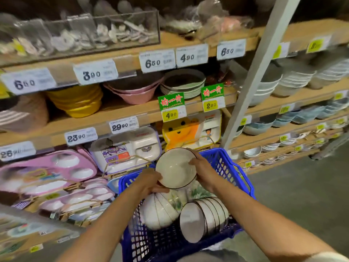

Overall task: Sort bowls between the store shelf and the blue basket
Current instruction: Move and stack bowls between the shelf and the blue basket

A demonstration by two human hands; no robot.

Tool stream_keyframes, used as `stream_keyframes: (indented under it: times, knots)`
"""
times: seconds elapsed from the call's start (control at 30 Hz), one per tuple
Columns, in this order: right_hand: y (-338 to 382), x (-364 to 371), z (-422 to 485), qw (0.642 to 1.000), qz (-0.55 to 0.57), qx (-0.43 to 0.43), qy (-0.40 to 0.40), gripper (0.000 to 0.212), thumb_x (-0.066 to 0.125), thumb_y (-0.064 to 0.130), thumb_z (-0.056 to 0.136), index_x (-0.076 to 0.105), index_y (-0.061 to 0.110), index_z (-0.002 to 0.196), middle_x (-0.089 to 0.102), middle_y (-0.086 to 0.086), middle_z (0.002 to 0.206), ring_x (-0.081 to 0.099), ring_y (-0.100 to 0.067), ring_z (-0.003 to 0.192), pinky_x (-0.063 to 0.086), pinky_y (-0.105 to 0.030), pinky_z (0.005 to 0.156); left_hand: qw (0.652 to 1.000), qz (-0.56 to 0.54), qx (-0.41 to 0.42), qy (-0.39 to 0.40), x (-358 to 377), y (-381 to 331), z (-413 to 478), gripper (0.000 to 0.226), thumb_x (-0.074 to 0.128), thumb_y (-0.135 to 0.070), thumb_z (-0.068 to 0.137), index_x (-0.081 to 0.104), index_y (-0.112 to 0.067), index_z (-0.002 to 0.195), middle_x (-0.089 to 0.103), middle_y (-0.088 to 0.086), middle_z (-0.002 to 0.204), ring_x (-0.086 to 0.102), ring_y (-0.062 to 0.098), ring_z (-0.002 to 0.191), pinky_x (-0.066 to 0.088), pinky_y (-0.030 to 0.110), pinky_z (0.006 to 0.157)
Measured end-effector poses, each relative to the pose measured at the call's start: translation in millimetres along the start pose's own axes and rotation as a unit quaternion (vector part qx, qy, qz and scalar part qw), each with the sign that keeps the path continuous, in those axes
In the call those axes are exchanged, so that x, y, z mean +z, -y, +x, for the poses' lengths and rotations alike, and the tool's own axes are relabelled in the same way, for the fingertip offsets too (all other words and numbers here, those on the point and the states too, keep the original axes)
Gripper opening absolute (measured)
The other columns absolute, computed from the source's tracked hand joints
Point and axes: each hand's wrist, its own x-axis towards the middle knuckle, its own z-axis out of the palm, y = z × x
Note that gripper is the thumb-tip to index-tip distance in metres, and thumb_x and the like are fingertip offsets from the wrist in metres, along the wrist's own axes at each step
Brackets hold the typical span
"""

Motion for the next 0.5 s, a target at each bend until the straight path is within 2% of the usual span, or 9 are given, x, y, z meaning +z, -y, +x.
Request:
stream_keyframes:
  times: [0.07,0.17,0.27,0.37,0.43,0.5]
  knots:
    - [19,-1,-9,0.999,0.033,-0.016,-0.024,0.052,0.036,0.005,0.086,0.059,0.031,0.124,0.060,-0.009,0.126,0.054,-0.035,0.113,0.046,-0.037,0.076,0.998,0.006,0.059,-0.012,4,-20,-11,0.016,0.049,0.004,0.089,0.056,0.003,0.103,0.065,0.031,0.099,0.070,0.041,0.078,0.060,0.051,0.063]
    - [46,-10,-26,0.993,0.099,-0.023,-0.065,0.048,0.037,0.007,0.082,0.064,0.034,0.110,0.064,-0.005,0.114,0.058,-0.032,0.102,0.050,-0.034,0.067,0.989,0.065,0.135,-0.014,13,-46,-31,0.013,0.053,-0.007,0.088,0.064,-0.002,0.093,0.073,0.023,0.084,0.072,0.036,0.074,0.060,0.049,0.071]
    - [66,-24,-43,0.982,0.145,-0.046,-0.110,0.044,0.038,0.005,0.080,0.068,0.030,0.099,0.067,-0.006,0.104,0.060,-0.031,0.093,0.051,-0.036,0.070,0.975,0.107,0.194,0.020,28,-61,-49,0.015,0.048,-0.015,0.094,0.062,-0.016,0.089,0.073,0.012,0.066,0.072,0.027,0.063,0.059,0.031,0.055]
    - [80,-42,-64,0.971,0.172,-0.063,-0.156,0.044,0.040,0.005,0.079,0.070,0.024,0.105,0.067,-0.014,0.114,0.059,-0.037,0.103,0.052,-0.043,0.081,0.960,0.124,0.248,0.046,51,-72,-64,0.018,0.042,-0.019,0.098,0.060,-0.019,0.102,0.071,0.011,0.081,0.069,0.021,0.069,0.058,0.029,0.055]
    - [88,-58,-79,0.964,0.188,-0.064,-0.176,0.049,0.040,0.004,0.079,0.067,0.019,0.116,0.067,-0.015,0.114,0.060,-0.037,0.102,0.052,-0.042,0.081,0.951,0.108,0.283,0.065,70,-78,-73,0.022,0.037,-0.021,0.099,0.055,-0.024,0.112,0.064,0.001,0.099,0.064,0.016,0.084,0.060,0.036,0.068]
    - [95,-74,-93,0.959,0.203,-0.059,-0.190,0.049,0.041,0.005,0.079,0.063,0.013,0.122,0.068,-0.017,0.114,0.060,-0.035,0.096,0.050,-0.041,0.077,0.948,0.062,0.300,0.089,93,-83,-84,0.024,0.035,-0.022,0.099,0.057,-0.027,0.109,0.060,-0.006,0.105,0.059,0.014,0.092,0.058,0.042,0.080]
